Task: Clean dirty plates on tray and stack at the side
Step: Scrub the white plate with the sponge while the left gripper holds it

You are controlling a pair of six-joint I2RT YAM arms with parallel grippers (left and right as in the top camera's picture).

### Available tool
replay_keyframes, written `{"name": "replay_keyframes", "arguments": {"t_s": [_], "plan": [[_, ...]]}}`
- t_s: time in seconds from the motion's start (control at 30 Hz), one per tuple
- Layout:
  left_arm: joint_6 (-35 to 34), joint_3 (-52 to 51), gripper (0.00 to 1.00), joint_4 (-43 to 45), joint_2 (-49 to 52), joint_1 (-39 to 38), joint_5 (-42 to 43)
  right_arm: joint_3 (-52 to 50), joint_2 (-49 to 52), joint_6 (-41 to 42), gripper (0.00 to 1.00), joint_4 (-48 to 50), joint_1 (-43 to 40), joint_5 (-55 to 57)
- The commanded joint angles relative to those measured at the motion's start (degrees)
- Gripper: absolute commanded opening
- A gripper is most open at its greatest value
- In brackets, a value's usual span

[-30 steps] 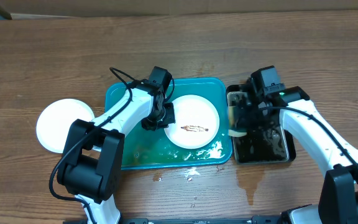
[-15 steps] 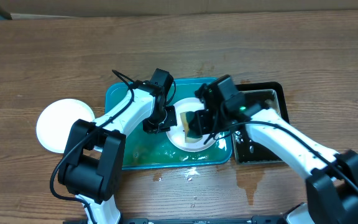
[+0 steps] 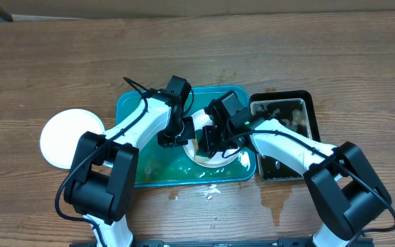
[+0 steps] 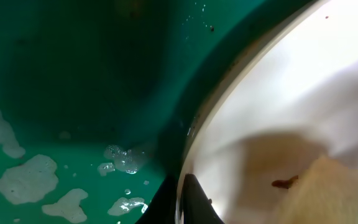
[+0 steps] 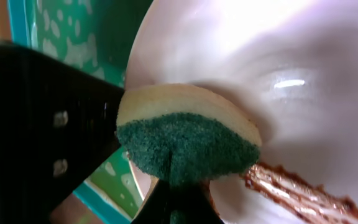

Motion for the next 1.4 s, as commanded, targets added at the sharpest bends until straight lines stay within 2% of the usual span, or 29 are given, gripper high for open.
{"name": "replay_keyframes", "arguments": {"t_s": [0.0,0.3,0.53,0.73,0.93,1.1,1.37], "plan": [[-0.6,-0.6,0.04,-0.6,1.0,-0.5,-0.6,0.9,1.3,0.7,0.04,0.9,0.3,0.0],[-0.5,-0.6,0.04,-0.9,1.0,-0.5,-0.6,0.5,5.6,0.3,0.04,0.1,0.3,1.1],[-0.8,-0.7,0.04,-2.6,1.0,-0.5,-2.5,0.5,6.1,2.3,0.04,-6.6,-0.7,15.0],[-3.6,-0.7,0.04,-4.9,1.0,-0.4,-7.7,0.5,6.1,2.2,0.04,-10.8,-3.4,18.5],[-3.6,-0.7,0.04,-5.0,1.0,-0.3,-8.2,0.5,6.1,1.7,0.04,-13.5,-6.5,22.7],[-3.6,-0.7,0.04,-5.0,1.0,-0.3,-8.1,0.8,6.0,-2.6,0.04,-13.9,-8.5,23.6],[-3.7,-0.7,0.04,-5.0,1.0,-0.3,-8.1,1.1,2.5,-2.6,0.04,-14.8,-9.1,34.1]]}}
